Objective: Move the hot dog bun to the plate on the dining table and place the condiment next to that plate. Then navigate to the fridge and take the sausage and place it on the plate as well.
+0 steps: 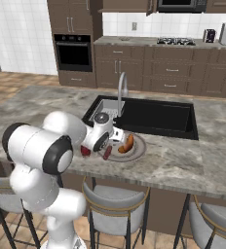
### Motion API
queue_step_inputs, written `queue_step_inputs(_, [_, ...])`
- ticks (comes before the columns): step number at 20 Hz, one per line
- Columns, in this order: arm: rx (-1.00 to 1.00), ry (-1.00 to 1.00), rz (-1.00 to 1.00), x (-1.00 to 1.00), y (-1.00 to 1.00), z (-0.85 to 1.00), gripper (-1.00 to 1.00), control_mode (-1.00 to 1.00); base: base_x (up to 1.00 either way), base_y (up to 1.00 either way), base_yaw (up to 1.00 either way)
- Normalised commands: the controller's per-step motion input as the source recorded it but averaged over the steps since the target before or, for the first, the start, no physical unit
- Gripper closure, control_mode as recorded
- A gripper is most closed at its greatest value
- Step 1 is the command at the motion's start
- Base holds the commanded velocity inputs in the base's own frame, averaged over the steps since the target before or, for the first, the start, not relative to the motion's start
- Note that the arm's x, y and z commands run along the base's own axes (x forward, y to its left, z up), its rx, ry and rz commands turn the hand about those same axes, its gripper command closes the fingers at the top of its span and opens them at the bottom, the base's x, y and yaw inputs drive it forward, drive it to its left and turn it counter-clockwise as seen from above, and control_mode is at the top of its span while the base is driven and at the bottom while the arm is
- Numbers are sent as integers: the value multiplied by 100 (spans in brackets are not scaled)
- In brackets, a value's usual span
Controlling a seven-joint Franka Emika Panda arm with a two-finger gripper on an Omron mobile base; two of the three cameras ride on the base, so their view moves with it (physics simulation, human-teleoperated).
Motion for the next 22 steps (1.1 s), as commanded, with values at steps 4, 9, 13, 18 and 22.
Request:
queue_step_inputs(4, [0,0,0,36,0,0,-100,-100,0,0,0])
queue_step_inputs(9, [0,-6,0,-15,-6,16,-100,-100,0,0,0])
queue_step_inputs(13, [0,-11,0,-96,-20,94,-100,-100,0,0,0])
queue_step_inputs(18, [-2,-3,0,-84,-7,100,-100,-100,0,0,0])
queue_step_inputs(22, [-5,4,0,-84,0,100,-100,-100,0,0,0])
